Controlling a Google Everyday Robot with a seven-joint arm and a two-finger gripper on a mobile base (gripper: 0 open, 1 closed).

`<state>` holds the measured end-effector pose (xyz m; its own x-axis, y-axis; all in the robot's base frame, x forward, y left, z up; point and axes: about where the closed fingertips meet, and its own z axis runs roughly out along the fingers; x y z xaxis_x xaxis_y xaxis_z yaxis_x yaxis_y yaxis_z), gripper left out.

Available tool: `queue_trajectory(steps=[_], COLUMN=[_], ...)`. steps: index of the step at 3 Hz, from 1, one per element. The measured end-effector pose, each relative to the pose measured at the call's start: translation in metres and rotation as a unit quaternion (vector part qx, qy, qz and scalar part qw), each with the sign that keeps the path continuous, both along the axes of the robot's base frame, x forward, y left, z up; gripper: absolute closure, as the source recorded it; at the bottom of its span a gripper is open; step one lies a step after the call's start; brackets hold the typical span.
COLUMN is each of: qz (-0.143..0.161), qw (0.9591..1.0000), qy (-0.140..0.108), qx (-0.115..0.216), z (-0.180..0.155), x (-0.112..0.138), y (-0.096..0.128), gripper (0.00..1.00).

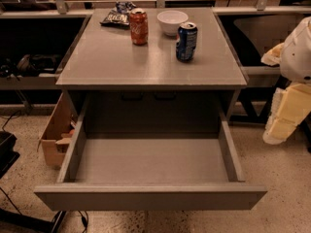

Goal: Close top drawer

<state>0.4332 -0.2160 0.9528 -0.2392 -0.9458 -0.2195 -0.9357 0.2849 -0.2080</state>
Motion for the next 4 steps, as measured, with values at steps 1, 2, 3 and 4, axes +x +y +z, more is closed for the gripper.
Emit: queue_trajectory(steps=[1,2,3,4], qz=[-0.012,-0.026,-0.032,-0.034], qw=[0.9999,0.9992,0.9967,0.9914], qy=[0.01,0.028,0.067,0.119], qx=[-0.007,-0.015,-0.032,-0.044], z=[-0.032,-0.081,-0.136,-0.198], x=[-0.02,-0.057,-0.098,-0.145], y=[0.007,0.021,0.028,0.034], gripper=[0.0,0.0,0.0,0.14])
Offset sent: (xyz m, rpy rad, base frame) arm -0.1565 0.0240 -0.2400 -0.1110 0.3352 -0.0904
